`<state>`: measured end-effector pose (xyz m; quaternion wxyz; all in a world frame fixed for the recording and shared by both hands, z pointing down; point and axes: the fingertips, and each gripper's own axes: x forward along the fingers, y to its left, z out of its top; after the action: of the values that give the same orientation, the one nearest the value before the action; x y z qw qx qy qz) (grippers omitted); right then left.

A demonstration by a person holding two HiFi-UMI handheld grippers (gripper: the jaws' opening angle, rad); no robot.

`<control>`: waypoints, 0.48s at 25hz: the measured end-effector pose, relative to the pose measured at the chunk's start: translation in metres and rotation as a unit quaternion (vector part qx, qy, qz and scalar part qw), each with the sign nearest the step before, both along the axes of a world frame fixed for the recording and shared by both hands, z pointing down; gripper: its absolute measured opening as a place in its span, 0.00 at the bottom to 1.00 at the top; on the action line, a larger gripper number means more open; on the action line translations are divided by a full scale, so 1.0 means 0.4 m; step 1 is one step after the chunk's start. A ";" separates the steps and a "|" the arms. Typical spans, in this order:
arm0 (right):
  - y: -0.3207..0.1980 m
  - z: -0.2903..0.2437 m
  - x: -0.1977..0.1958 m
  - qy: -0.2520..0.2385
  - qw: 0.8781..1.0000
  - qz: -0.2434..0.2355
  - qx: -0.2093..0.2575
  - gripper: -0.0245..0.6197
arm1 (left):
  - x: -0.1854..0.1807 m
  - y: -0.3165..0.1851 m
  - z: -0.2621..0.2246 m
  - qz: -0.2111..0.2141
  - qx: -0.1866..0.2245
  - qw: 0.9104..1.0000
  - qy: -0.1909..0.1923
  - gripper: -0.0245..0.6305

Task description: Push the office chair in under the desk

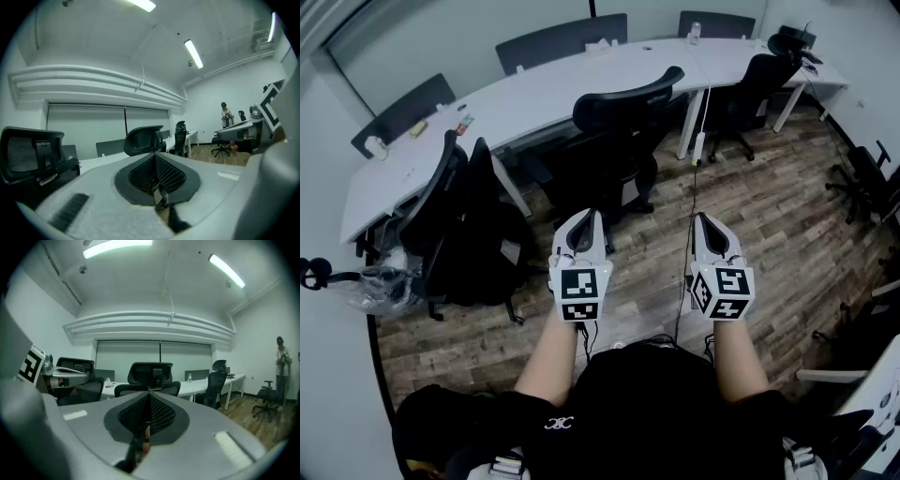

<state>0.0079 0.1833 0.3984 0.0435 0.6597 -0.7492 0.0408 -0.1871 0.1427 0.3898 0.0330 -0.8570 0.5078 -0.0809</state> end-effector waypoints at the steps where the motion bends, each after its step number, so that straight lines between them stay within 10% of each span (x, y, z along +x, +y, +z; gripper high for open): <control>1: 0.005 0.004 0.001 0.000 1.000 -0.001 0.000 0.05 | 0.004 0.004 0.003 0.001 -0.001 1.000 0.000 0.05; 12: 0.005 0.050 -0.055 0.006 0.999 -0.032 -0.004 0.05 | -0.018 -0.003 0.017 -0.004 -0.003 1.000 -0.002 0.05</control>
<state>-0.0142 0.1853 0.4185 0.0523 0.6352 -0.7697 0.0385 -0.1942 0.1414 0.3965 0.0313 -0.8550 0.5107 -0.0843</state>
